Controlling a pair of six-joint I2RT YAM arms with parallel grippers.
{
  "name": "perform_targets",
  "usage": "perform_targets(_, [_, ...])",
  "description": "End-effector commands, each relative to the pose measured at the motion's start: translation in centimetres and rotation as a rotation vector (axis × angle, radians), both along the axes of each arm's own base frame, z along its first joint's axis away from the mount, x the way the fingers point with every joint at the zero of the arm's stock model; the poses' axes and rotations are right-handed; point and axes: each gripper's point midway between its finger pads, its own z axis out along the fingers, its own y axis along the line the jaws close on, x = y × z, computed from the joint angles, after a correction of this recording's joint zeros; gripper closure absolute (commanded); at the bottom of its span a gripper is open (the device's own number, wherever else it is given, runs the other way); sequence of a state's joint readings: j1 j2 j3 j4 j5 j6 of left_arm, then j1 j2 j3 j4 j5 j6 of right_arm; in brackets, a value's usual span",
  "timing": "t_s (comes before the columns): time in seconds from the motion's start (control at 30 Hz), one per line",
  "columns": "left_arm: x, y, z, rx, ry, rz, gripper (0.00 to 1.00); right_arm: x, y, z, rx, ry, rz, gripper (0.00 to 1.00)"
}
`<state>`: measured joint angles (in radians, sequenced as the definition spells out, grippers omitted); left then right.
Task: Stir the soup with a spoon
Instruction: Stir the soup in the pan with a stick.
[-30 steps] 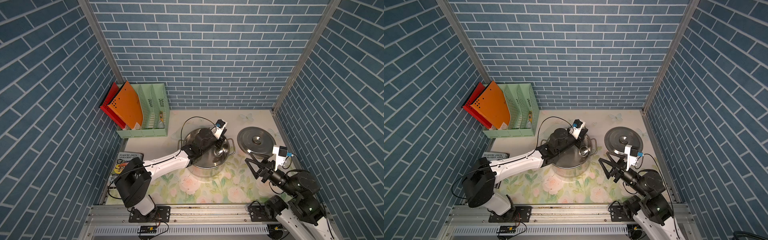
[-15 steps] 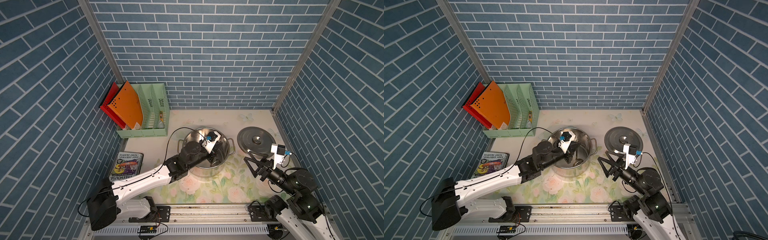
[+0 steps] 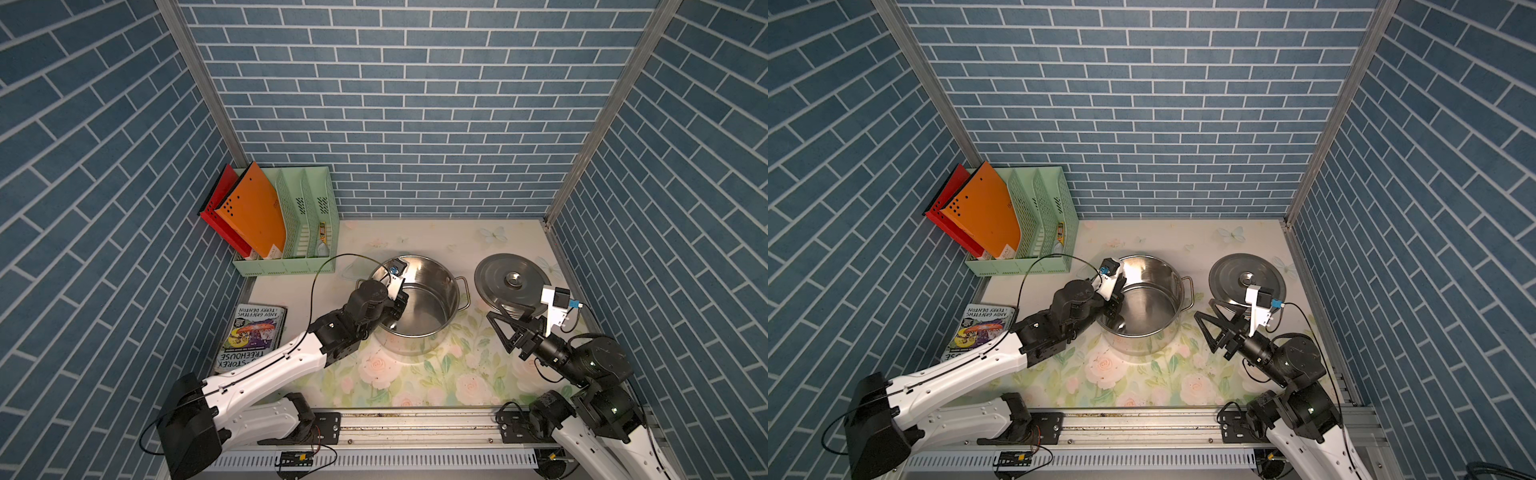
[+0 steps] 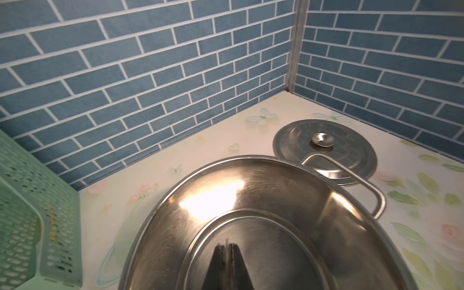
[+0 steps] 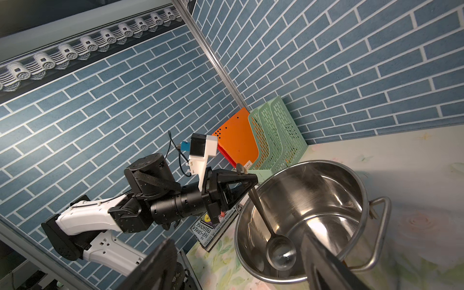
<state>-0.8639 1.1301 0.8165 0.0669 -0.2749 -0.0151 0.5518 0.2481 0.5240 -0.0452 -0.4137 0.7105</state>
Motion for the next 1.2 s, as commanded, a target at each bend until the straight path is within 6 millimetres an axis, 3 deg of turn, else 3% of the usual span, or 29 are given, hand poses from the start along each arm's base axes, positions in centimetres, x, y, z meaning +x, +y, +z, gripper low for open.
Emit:
perform_targets(0.0, [1.9, 1.4, 0.9, -0.011, -0.032, 0.082, 1.0, -0.5, -0.3, 0.4, 0.022, -0.005, 0.001, 0.18])
perform_targets(0.1, [3.1, 0.2, 1.7, -0.055, -0.052, 0.058, 1.0, -0.6, -0.4, 0.3, 0.024, -0.005, 0.0, 0.18])
perform_targets(0.37, [6.7, -5.3, 2.7, -0.11, -0.099, -0.028, 1.0, -1.0, -0.7, 0.8, 0.023, -0.007, -0.004, 0.18])
perform_targets(0.53, [7.3, -8.8, 3.2, -0.168, -0.093, -0.136, 1.0, -1.2, -1.1, 0.8, 0.023, -0.005, -0.016, 0.18])
perform_targets(0.67, [6.3, -10.9, 3.1, -0.199, -0.075, -0.224, 1.0, -1.3, -1.2, 0.7, 0.026, -0.005, -0.022, 0.18])
perform_targets(0.93, [2.2, -13.7, 2.9, -0.232, -0.045, -0.358, 1.0, -0.9, -0.8, 0.6, 0.024, -0.005, -0.013, 0.18])
perform_targets(1.17, [-2.1, -13.8, 3.0, -0.224, -0.031, -0.414, 1.0, -0.9, -0.7, 0.4, 0.025, -0.001, -0.008, 0.18])
